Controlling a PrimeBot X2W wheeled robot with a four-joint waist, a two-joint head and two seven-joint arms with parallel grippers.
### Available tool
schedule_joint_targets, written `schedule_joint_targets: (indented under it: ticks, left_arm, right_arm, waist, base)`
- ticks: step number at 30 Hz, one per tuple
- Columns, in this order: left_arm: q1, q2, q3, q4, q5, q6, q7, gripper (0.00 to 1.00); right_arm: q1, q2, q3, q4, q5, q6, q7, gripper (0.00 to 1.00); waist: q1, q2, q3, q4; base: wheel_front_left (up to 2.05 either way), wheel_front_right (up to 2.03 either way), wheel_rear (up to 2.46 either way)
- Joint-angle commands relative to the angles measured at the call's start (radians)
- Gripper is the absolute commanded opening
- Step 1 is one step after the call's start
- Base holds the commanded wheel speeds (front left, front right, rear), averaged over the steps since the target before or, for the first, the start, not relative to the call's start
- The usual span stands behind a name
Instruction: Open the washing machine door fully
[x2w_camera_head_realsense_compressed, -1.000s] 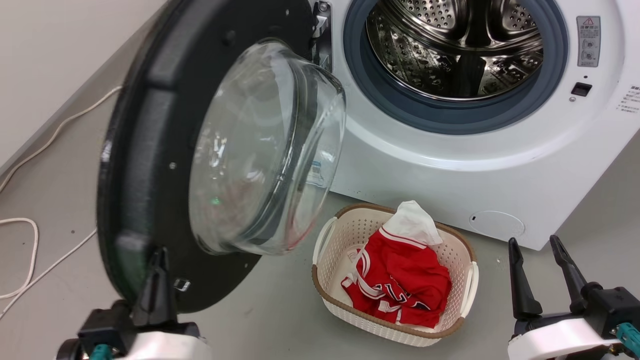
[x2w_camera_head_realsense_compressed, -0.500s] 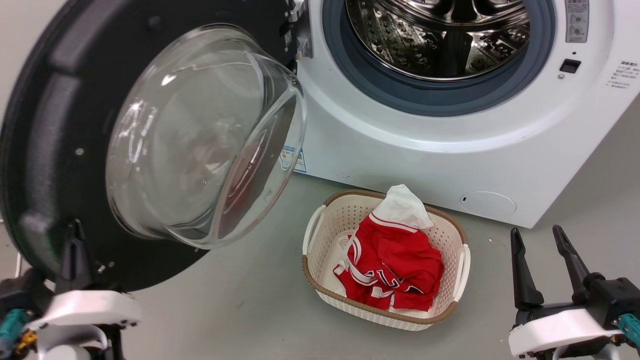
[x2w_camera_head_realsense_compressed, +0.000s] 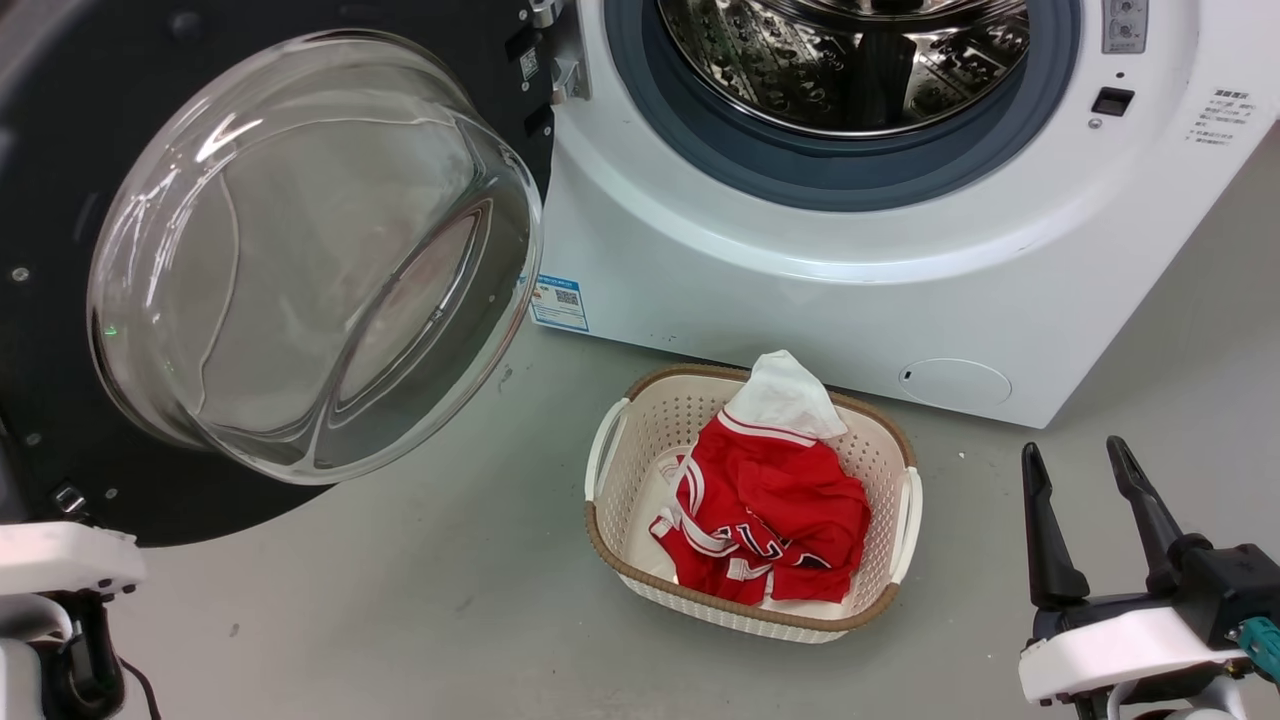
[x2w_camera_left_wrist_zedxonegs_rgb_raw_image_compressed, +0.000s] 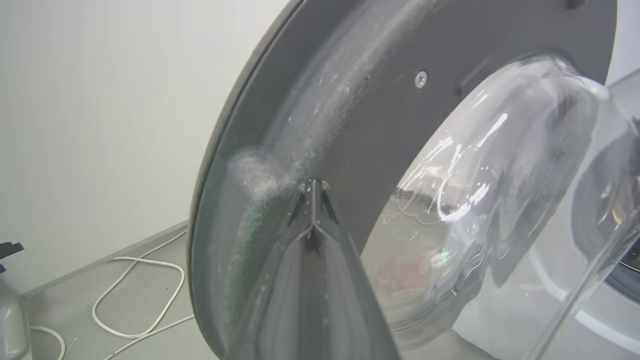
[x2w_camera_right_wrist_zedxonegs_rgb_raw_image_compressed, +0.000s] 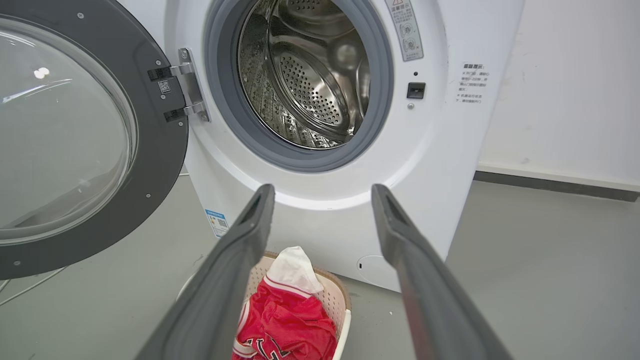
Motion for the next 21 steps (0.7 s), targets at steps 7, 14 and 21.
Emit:
schedule_joint_targets:
  ticks: [7,14,21]
  left_arm:
    - [-0.009,-0.022,0.067,0.016,0.036,-0.014,-0.002,0.00]
    - [0.072,-0.093,0.077,-0.086,0.143,-0.017,-0.002,0.00]
    - [0.145,-0.190,0.003,-0.209,0.250,-0.038,-0.002,0.00]
  right_arm:
    - [-0.016,0.002,0.002,0.006,0.006,-0.001,-0.007,1.00]
    - [-0.008,0.002,0.004,0.010,0.008,-0.001,-0.011,1.00]
    - [-0.012,0.002,0.008,0.019,0.013,-0.001,-0.015,1.00]
  waist:
    - [-0.0001,0.0000,-0.008,-0.016]
    - [-0.0001,0.0000,-0.019,-0.033]
    - [-0.0001,0.0000,-0.033,-0.053]
  base:
    - [0.00,0.00,0.00]
    - [0.00,0.00,0.00]
    - [0.00,0.00,0.00]
